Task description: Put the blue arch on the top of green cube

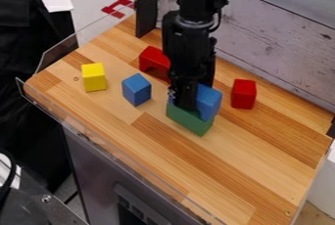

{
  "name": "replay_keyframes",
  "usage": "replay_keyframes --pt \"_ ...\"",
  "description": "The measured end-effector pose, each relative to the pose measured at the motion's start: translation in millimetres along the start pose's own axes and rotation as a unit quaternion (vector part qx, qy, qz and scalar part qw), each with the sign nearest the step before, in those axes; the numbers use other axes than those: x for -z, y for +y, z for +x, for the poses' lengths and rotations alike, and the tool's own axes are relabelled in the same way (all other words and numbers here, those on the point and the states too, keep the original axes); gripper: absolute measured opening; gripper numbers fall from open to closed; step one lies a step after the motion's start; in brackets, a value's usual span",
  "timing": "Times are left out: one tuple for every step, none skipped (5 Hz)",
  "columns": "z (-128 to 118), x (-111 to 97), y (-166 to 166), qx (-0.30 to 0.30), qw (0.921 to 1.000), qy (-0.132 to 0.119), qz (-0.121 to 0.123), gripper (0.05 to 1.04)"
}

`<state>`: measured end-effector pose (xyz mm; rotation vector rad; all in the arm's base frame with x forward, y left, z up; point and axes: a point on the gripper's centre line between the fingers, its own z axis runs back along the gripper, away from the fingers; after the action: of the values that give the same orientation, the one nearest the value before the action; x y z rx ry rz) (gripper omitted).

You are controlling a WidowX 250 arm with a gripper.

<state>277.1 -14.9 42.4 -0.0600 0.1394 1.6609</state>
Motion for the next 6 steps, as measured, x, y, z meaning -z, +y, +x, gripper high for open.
replay_keyframes --pt "0.1 1.2 -4.5 -0.002 1.0 0.005 -0.003 0.663" --pt "1.7 4.3 -4.0 -0.01 0.9999 0.009 0.003 0.928" --pt "5.0 0.6 -3.5 -0.024 0.9997 0.006 -0.002 1.003" --pt "8.1 -29.2 -4.3 -0.034 0.9988 -0.016 -0.031 0.999" --pt "5.8 -63.2 -7.3 -0.026 0.9969 -0.039 -0.064 0.999" --pt "-14.1 -85.3 -7.2 0.004 0.9957 -0.051 -0.076 0.999"
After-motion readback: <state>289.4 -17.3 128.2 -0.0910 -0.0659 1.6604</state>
